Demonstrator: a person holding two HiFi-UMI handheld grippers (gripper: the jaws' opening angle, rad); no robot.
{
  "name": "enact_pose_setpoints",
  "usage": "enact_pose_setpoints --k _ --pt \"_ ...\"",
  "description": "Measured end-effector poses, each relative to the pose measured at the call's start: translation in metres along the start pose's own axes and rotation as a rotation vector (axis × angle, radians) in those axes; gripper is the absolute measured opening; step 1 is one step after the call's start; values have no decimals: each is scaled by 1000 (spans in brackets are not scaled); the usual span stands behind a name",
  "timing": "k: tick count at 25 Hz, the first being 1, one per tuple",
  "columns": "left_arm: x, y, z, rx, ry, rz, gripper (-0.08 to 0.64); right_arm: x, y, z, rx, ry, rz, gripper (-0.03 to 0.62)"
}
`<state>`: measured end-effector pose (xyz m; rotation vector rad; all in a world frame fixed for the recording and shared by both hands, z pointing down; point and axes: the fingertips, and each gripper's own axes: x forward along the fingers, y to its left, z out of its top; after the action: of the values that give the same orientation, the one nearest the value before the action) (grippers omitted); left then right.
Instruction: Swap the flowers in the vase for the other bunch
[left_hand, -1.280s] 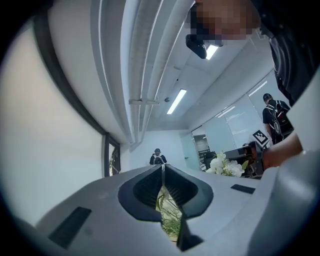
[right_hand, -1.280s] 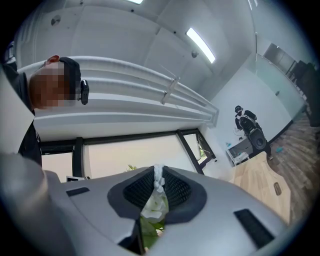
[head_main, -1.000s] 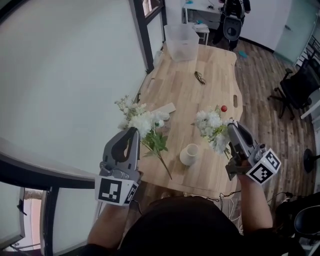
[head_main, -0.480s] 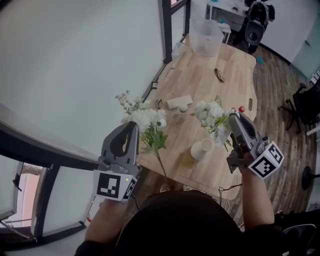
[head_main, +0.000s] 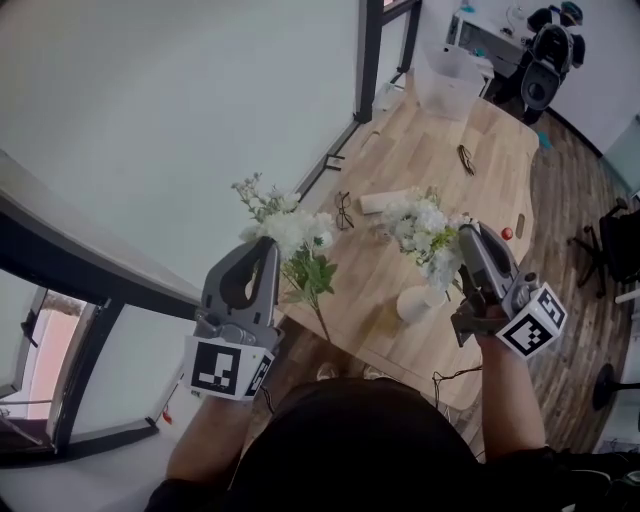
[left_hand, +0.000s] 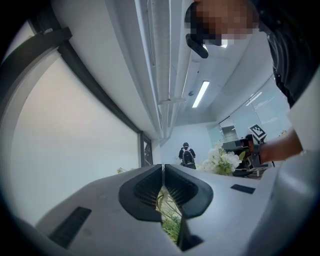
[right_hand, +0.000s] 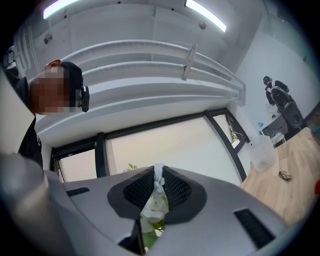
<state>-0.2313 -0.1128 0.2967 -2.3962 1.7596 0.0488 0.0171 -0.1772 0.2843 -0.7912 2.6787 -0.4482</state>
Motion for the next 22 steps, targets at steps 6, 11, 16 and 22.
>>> enact_pose_setpoints --k 6,11,16,22 --pt "-9 16 -4 -4 9 36 21 12 4 -10 53 -15 39 66" --pt "-13 17 -11 1 28 38 21 6 -5 -26 78 -22 36 66" --pt "-9 11 -21 -2 52 21 21 -4 -17 -36 96 -8 6 66" --pt "10 -8 -18 9 46 -29 21 -23 -28 -37 106 -11 -33 66"
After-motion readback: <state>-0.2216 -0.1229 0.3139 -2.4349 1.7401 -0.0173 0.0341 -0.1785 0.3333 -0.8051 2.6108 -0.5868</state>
